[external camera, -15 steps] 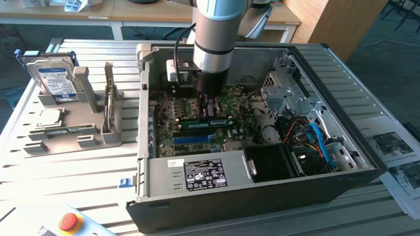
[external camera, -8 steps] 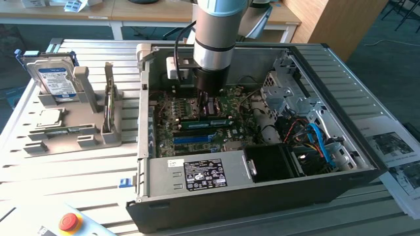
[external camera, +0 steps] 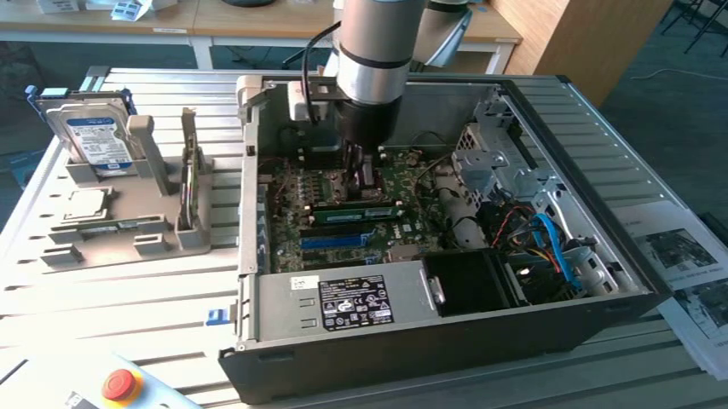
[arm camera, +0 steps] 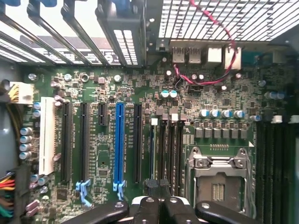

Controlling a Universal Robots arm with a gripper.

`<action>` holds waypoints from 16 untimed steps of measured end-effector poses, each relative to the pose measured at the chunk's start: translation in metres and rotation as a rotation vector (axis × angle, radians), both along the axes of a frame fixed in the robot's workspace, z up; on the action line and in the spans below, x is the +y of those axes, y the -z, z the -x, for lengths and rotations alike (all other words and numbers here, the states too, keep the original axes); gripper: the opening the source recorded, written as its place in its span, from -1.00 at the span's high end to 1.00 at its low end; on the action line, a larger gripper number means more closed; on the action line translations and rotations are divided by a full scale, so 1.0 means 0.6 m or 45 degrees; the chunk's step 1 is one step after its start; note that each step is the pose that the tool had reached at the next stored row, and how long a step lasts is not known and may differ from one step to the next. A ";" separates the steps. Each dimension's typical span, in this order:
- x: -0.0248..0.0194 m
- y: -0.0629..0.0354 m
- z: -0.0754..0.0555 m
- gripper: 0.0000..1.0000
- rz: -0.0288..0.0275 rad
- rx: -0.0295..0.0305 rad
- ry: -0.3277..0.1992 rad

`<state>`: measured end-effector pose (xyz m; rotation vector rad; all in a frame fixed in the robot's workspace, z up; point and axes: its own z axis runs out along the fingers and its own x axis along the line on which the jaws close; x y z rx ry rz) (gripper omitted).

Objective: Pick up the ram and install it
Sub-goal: 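Press down the ram until it locks into place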

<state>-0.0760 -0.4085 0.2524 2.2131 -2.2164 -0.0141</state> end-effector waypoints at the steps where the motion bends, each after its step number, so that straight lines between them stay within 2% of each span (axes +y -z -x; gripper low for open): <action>1: 0.0000 -0.005 0.000 0.79 0.0000 0.0000 0.000; 16: 0.0000 -0.072 0.000 0.79 -0.0001 0.0000 0.000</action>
